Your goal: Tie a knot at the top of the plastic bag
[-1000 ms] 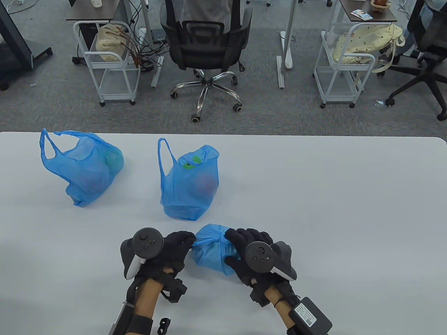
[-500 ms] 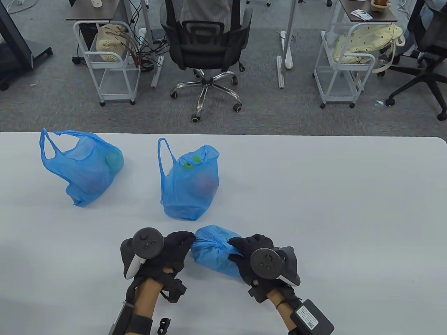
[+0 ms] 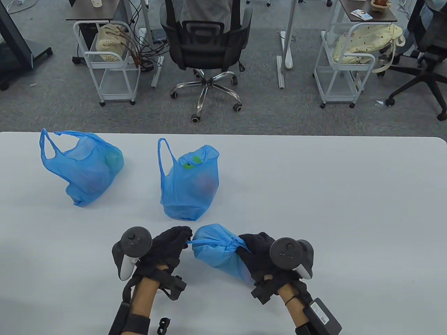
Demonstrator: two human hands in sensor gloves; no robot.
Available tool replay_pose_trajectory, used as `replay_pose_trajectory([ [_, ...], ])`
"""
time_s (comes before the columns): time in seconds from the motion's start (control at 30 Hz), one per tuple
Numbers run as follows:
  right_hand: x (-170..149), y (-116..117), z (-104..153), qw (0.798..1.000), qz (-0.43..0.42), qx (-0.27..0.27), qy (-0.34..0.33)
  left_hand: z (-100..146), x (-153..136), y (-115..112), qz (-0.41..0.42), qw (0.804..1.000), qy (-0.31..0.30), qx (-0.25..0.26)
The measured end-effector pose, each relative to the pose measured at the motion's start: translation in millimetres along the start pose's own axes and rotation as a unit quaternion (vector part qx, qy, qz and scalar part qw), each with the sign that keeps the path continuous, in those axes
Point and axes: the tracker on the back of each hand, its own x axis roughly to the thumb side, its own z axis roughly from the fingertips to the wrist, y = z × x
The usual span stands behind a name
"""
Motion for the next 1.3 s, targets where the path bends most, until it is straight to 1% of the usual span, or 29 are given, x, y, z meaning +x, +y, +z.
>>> replay_pose_trajectory([
  [0.07,-7.6,-16.2,2.2,0.998,-0.056,-0.038,0.019,1.3,-3.6,5.2,0.015,1.000,0.009,0.023],
  [0.1,-12.8,-25.8,4.2,0.994,-0.083,-0.066,0.030,2.4,-5.5,8.2,0.021,0.999,0.013,0.039],
  [0.13,-16.3,-32.0,5.3,0.991,-0.097,-0.082,0.038,3.4,-6.7,10.4,0.023,0.998,0.016,0.054],
  [0.17,-22.1,-41.5,8.1,0.987,-0.110,-0.109,0.049,4.9,-7.7,13.6,0.021,0.997,0.019,0.077],
  [0.2,-25.4,-47.0,9.9,0.984,-0.111,-0.129,0.058,5.7,-8.1,15.4,0.017,0.996,0.020,0.088],
  [0.33,-40.1,-72.8,21.8,0.962,-0.057,-0.234,0.126,9.6,-7.9,22.5,0.003,0.991,0.024,0.133],
  [0.43,-46.9,-87.7,23.7,0.943,-0.025,-0.289,0.167,11.3,-6.5,23.8,0.005,0.990,0.025,0.141],
  [0.5,-53.6,-98.5,18.0,0.929,-0.003,-0.317,0.190,12.0,-6.1,22.5,0.002,0.989,0.026,0.144],
  [0.57,-59.4,-107.3,8.1,0.920,0.024,-0.330,0.210,11.5,-5.5,20.6,-0.005,0.989,0.027,0.143],
  [0.63,-65.9,-121.3,-11.4,0.908,0.078,-0.338,0.235,10.4,-5.3,17.9,-0.013,0.990,0.028,0.137],
  [0.67,-67.3,-125.7,-17.9,0.903,0.092,-0.343,0.240,10.3,-5.5,16.7,-0.013,0.991,0.028,0.133],
  [0.77,-70.6,-145.1,-45.2,0.879,0.175,-0.360,0.260,10.0,-6.5,10.4,-0.005,0.992,0.032,0.122],
  [0.83,-72.0,-152.1,-57.1,0.866,0.220,-0.358,0.272,9.5,-5.9,8.0,-0.006,0.992,0.034,0.118],
  [0.87,-73.4,-153.8,-60.5,0.862,0.229,-0.357,0.279,9.1,-5.6,7.5,-0.009,0.993,0.033,0.116],
  [1.0,-95.7,-151.8,-64.2,0.849,0.186,-0.368,0.329,9.1,-4.4,8.1,-0.018,0.992,0.030,0.118],
  [1.1,-112.2,-147.8,-63.4,0.844,0.180,-0.367,0.347,8.3,-3.9,12.0,-0.020,0.992,0.030,0.123],
  [1.2,-119.1,-147.3,-63.8,0.843,0.183,-0.366,0.349,4.5,-6.0,15.7,-0.023,0.991,0.041,0.124],
  [1.27,-122.5,-148.0,-63.7,0.847,0.166,-0.364,0.349,1.6,-8.1,18.4,-0.010,0.991,0.043,0.125],
  [1.3,-123.7,-148.5,-63.6,0.845,0.151,-0.372,0.354,-0.2,-9.7,19.3,0.004,0.991,0.043,0.130],
])
